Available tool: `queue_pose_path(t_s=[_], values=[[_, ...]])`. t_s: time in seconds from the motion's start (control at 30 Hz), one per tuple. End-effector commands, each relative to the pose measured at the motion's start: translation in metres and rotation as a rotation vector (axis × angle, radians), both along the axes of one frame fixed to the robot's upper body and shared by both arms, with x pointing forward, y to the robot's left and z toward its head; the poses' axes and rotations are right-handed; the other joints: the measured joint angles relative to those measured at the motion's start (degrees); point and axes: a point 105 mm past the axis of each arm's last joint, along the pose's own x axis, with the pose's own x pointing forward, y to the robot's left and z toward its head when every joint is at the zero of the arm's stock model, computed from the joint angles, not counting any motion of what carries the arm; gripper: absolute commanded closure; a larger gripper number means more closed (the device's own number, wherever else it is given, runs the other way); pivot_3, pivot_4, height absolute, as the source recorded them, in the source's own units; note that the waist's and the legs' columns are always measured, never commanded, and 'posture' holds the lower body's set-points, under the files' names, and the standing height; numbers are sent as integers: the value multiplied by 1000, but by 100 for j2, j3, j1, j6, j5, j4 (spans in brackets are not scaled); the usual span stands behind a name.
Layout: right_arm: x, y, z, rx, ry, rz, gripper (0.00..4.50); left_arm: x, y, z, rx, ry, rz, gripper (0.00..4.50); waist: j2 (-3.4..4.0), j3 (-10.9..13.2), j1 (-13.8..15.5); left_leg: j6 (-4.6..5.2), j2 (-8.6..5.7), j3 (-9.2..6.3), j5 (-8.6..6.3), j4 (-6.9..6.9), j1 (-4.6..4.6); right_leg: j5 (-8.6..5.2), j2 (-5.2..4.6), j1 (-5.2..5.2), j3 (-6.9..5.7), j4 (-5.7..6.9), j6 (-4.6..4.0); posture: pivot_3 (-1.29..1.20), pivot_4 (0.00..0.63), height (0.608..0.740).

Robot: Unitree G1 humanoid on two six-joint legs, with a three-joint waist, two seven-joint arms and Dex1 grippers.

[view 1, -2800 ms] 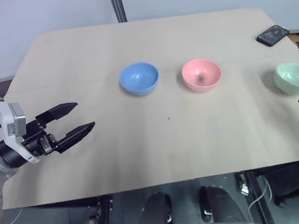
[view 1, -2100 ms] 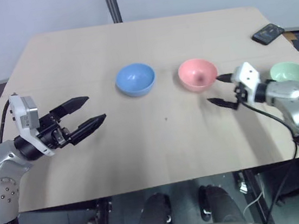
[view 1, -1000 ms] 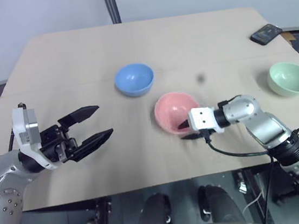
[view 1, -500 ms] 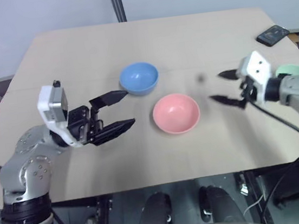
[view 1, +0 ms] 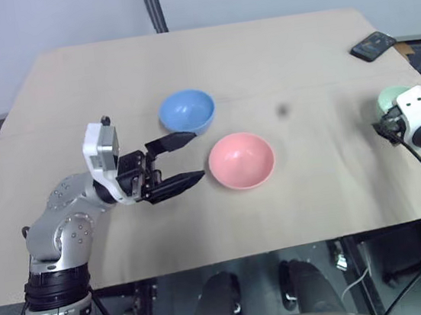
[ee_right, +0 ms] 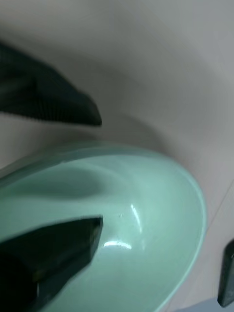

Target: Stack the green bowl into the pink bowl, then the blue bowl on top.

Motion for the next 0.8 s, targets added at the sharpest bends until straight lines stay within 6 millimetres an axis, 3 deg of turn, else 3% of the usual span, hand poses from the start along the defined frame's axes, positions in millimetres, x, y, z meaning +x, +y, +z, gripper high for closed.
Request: queue_pose_path(t_s=[0.03,0.13,0.23,0.33,0.43,0.6,0.7,0.8], values=[[7,6,25,-12,-76,45,3040,-7,2,9,8,-56,17,0,0,0,6,0,0,1,0,0,0,0,0,0,0,0,0,0,150,740],[7,9,30,-15,-84,64,4450,-8,2,8,9,-52,31,0,0,0,25,0,0,0,0,0,0,0,-2,1,-1,-1,0,0,150,740],[7,16,35,-37,-94,104,4450,-8,3,8,6,-50,40,0,0,0,35,0,-1,-3,0,0,-2,0,-3,0,-3,-1,0,0,150,740],[4,40,41,-10,-110,219,4450,-8,4,6,5,-45,60,0,1,0,25,0,-1,0,0,0,-1,0,-3,0,-1,-1,0,0,150,740],[-11,102,58,53,-167,528,4450,-7,8,0,7,-22,87,0,1,1,10,0,2,-1,0,0,-1,0,-2,0,-1,-1,0,0,150,740],[-57,205,90,157,-217,994,4450,-4,21,-5,-1,2,168,0,5,3,3,-1,10,1,0,0,3,0,4,-4,2,6,0,0,150,740],[-81,248,86,104,-169,1195,4450,-2,29,-10,14,6,225,0,4,2,36,0,7,-2,-1,0,1,0,-3,-4,-3,6,-1,0,150,740],[-95,276,72,77,-108,1306,4450,-2,33,-15,19,31,265,0,-1,0,83,1,0,-13,-1,1,-3,-1,-11,-2,-14,1,-3,0,150,740]])
